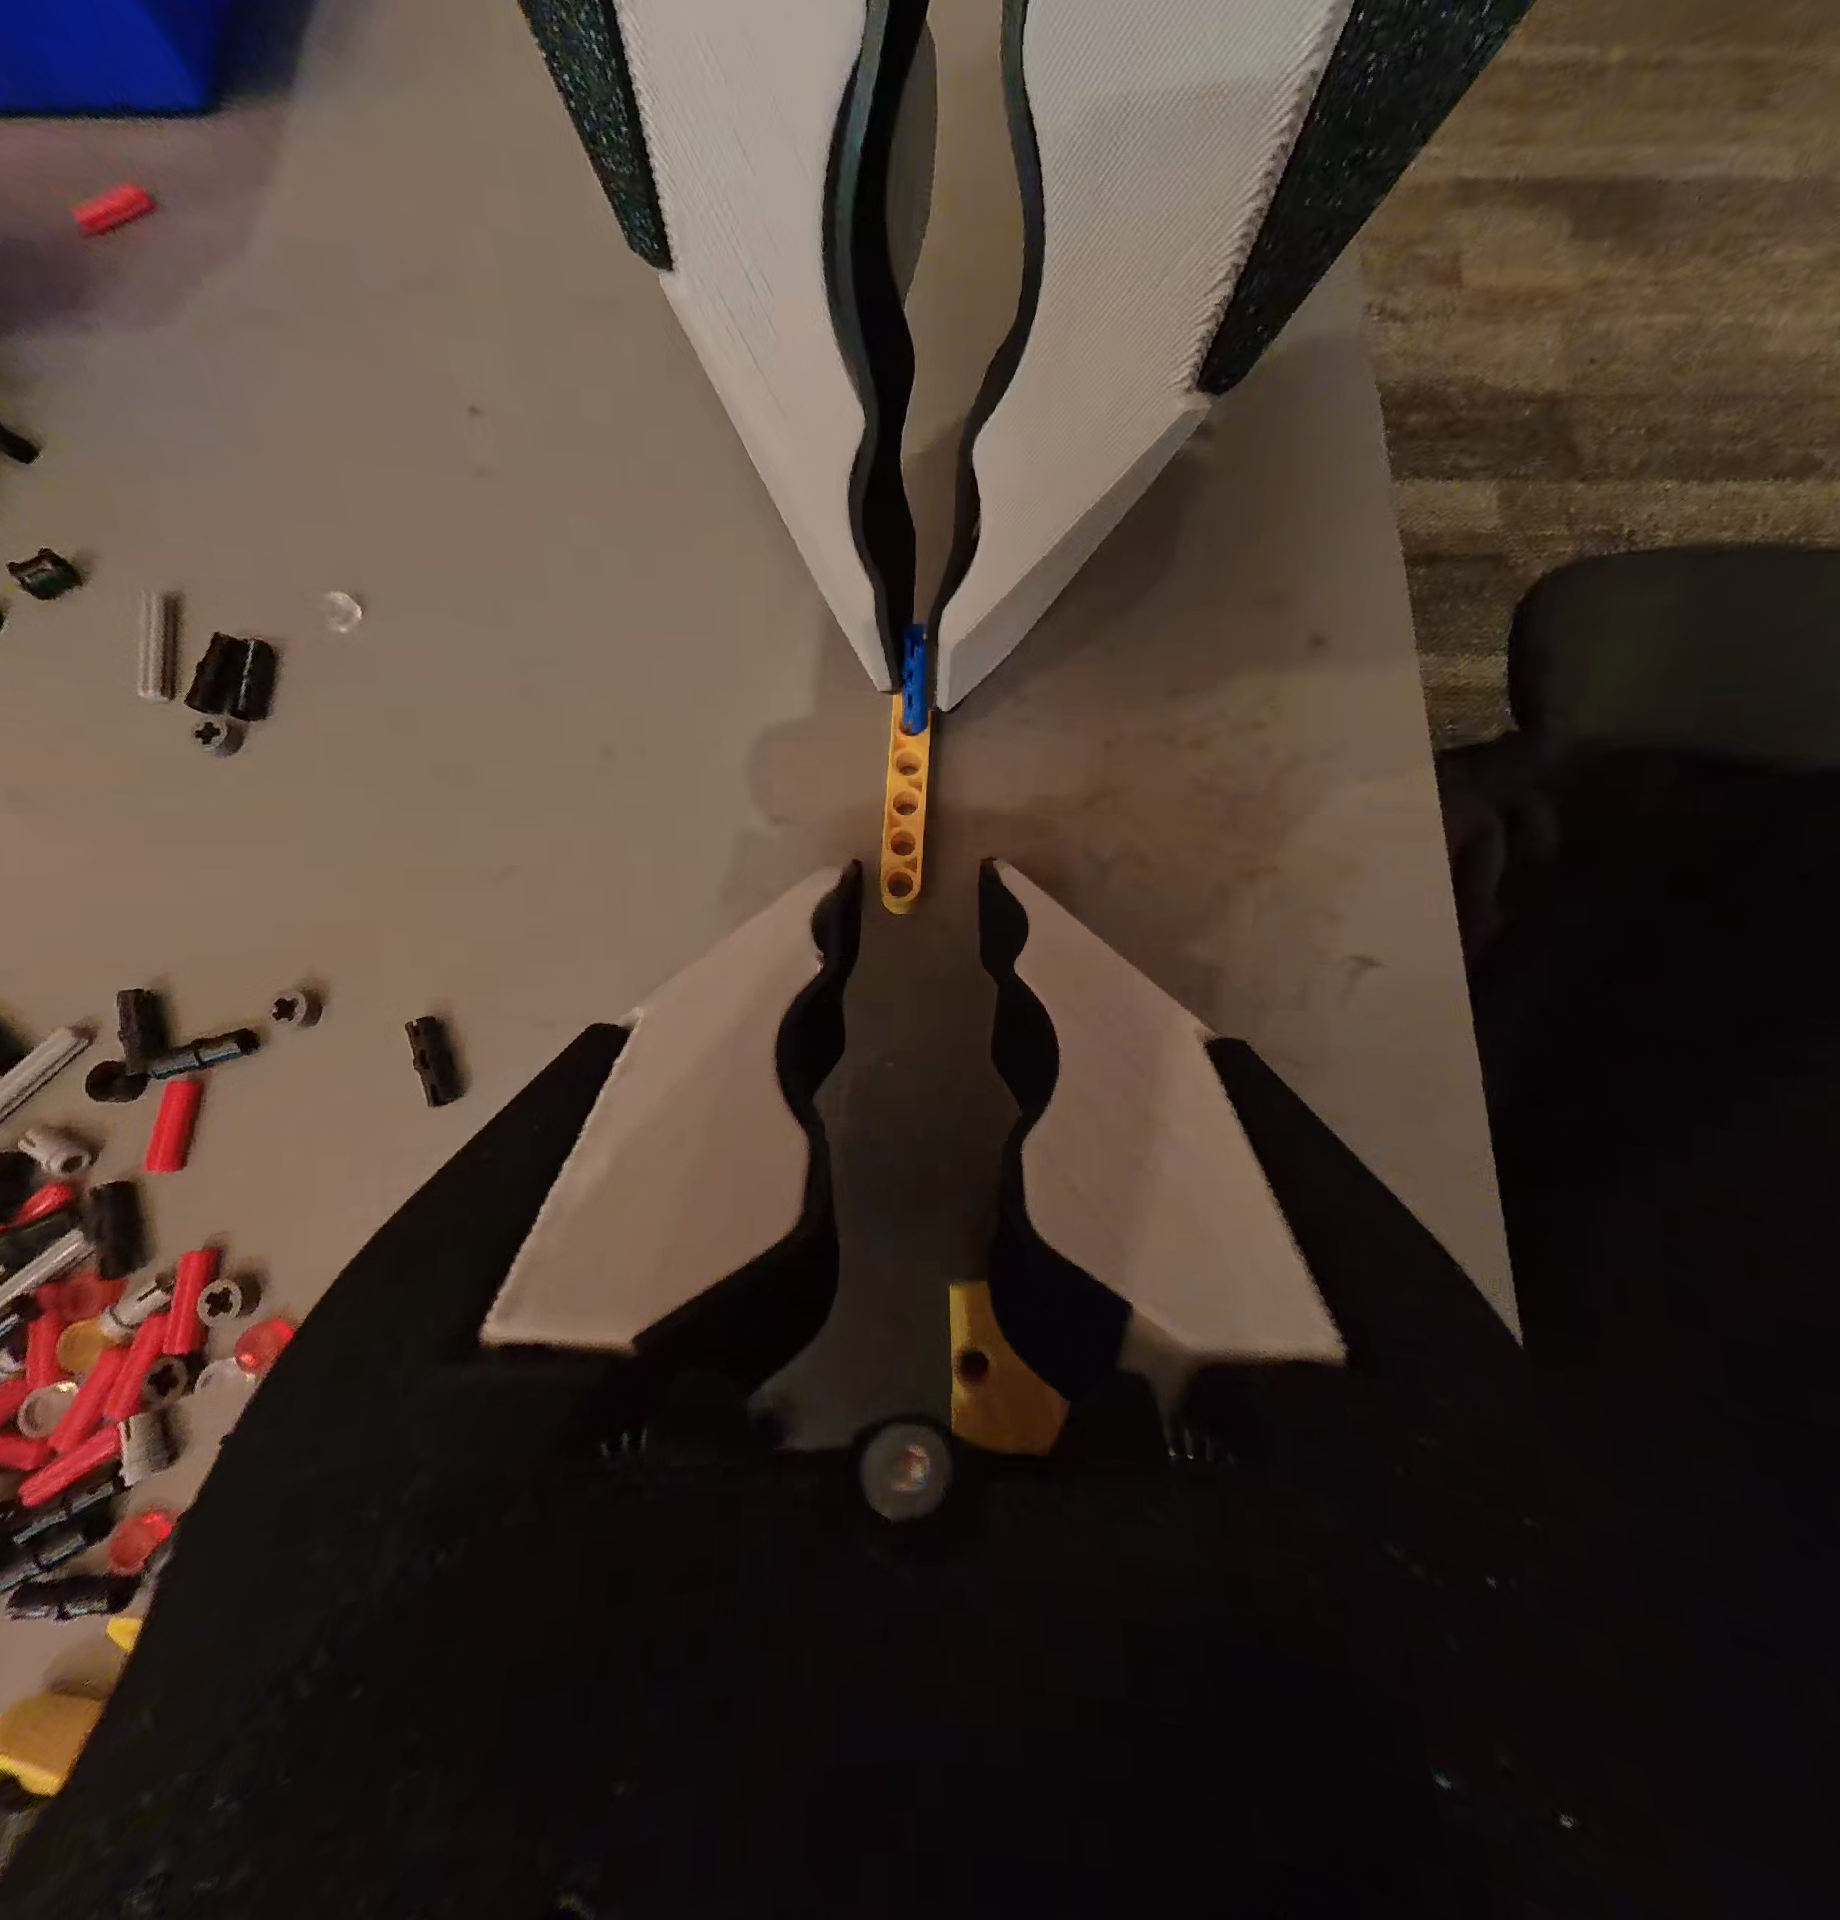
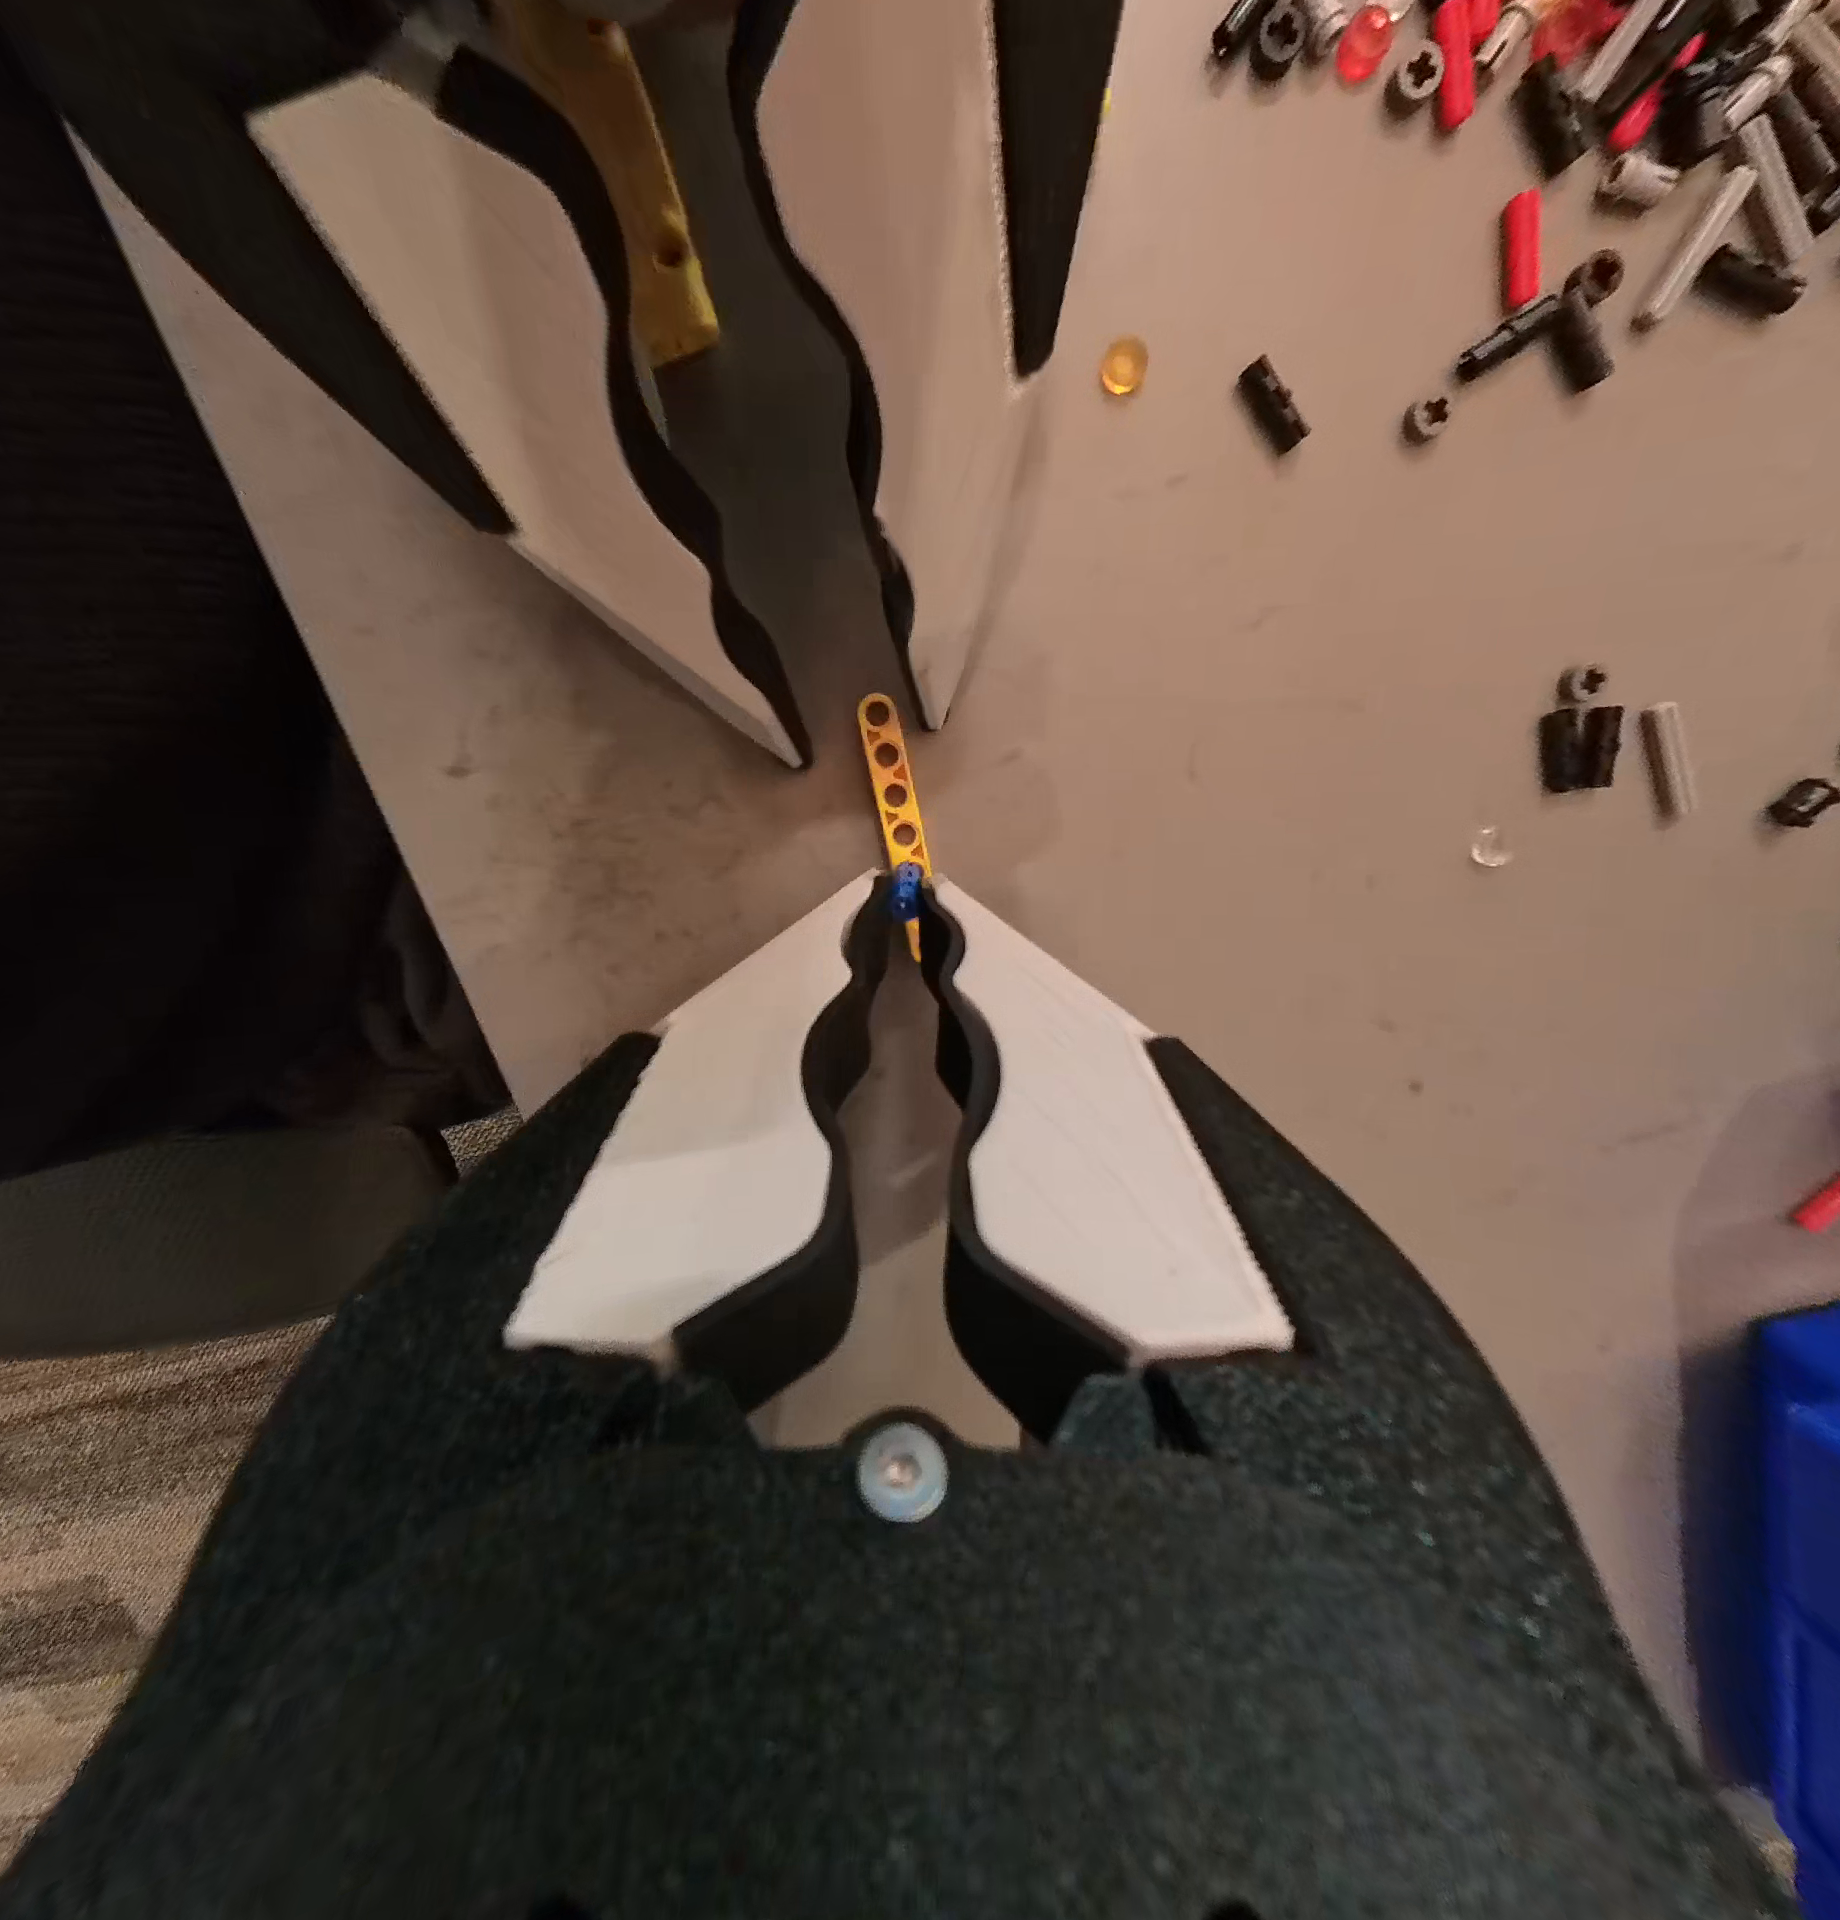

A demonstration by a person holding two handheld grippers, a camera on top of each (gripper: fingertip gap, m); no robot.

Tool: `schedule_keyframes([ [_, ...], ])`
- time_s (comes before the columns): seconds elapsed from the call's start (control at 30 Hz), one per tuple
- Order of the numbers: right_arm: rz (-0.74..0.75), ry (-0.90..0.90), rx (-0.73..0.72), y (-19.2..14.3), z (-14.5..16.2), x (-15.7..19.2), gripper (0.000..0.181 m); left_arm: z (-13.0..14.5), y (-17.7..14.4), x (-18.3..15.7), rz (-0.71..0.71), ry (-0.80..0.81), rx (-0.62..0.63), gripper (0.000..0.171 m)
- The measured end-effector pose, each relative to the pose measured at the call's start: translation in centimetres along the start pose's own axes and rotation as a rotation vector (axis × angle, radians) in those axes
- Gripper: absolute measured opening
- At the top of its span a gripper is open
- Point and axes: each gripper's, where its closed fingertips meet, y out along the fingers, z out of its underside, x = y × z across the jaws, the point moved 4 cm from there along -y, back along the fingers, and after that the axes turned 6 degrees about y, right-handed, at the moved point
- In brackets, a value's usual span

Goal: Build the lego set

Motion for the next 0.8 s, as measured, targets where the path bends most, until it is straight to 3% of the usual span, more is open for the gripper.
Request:
schedule_keyframes([
  [0.23,-0.031,0.031,0.008,0.23,0.15,-0.32,0.004,-0.01,0.23,0.08,-0.004,0.010,-0.003,0.006],
  [0.57,-0.204,0.236,0.025,0.34,0.33,-0.88,0.004,0.00,0.22,0.02,-0.012,0.010,-0.002,0.006],
  [0.8,-0.189,0.244,0.039,0.34,0.35,-0.84,0.004,0.00,0.21,0.01,-0.010,0.008,-0.002,0.006],
])
